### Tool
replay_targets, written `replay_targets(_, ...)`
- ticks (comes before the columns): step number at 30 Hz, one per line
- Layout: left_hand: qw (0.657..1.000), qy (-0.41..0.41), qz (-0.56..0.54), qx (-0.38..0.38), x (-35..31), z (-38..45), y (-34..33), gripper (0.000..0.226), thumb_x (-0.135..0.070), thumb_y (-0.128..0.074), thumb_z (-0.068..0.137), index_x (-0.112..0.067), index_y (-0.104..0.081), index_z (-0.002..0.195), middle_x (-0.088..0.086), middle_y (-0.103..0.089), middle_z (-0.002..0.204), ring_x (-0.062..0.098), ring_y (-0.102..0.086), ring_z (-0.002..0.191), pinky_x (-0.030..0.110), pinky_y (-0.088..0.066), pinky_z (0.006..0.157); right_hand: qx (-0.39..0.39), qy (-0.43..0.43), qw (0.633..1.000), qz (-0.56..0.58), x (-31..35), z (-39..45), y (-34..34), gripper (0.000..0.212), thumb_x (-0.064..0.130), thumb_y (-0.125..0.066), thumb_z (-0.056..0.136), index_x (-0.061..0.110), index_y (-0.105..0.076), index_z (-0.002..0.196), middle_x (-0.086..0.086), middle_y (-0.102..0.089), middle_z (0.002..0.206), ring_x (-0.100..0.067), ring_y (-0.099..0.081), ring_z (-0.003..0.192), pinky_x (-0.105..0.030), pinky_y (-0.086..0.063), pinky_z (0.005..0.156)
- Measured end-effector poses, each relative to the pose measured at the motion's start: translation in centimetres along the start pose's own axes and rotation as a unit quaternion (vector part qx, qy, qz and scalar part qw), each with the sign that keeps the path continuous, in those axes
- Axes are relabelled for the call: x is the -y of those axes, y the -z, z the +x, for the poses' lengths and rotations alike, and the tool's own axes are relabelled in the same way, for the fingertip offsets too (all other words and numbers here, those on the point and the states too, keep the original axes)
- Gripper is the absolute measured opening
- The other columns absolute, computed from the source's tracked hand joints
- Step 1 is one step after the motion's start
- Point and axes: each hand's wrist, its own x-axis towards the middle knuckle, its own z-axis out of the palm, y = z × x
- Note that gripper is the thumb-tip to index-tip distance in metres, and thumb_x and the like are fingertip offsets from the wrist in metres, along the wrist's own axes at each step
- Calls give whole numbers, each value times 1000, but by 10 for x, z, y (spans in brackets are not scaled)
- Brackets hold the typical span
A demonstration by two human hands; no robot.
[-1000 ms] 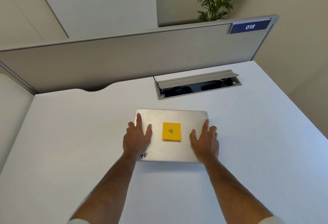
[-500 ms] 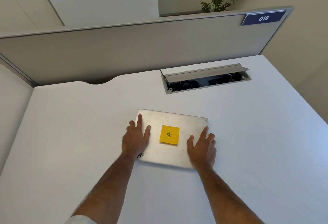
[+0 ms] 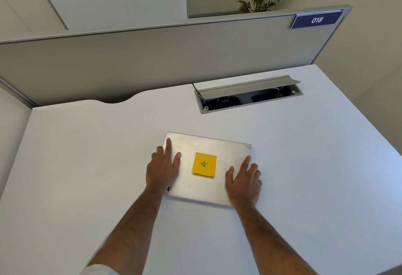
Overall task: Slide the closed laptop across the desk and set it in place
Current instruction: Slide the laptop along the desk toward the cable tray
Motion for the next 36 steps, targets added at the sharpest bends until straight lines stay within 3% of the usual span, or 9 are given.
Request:
replay_targets(4,999,-23,35,-13,6,4,-6,77,-59,-16,99,-11,-35,155,16,-58,110,35,-58,86,42,-49,62,4,0,1000,-15,0,0,-1,71,48,-46,95,1,-38,147,-17,-53,112,-33,-53,92,-42,-48,67)
replay_targets(10,999,-16,27,-8,6,4,-5,70,-57,-29,102,-16,-28,158,14,-54,117,34,-55,95,42,-50,63,6,-2,1000,-26,1,1,-2,71,50,-43,96,3,-37,149,-17,-52,115,-33,-52,95,-41,-47,66)
replay_targets(19,999,25,44,10,7,-3,-2,86,-80,-18,92,-31,-11,162,12,-44,127,32,-50,106,43,-55,74,26,20,999,-40,-14,0,5,73,57,-32,98,13,-22,156,-9,-42,130,-31,-50,102,-39,-50,65)
replay_targets(36,998,39,-30,28,4,-1,-4,97,-88,-28,85,-31,-10,161,12,-44,124,33,-51,112,44,-50,83,33,41,998,32,-20,0,6,79,62,-35,97,12,-17,155,-7,-35,131,-29,-49,108,-42,-53,74)
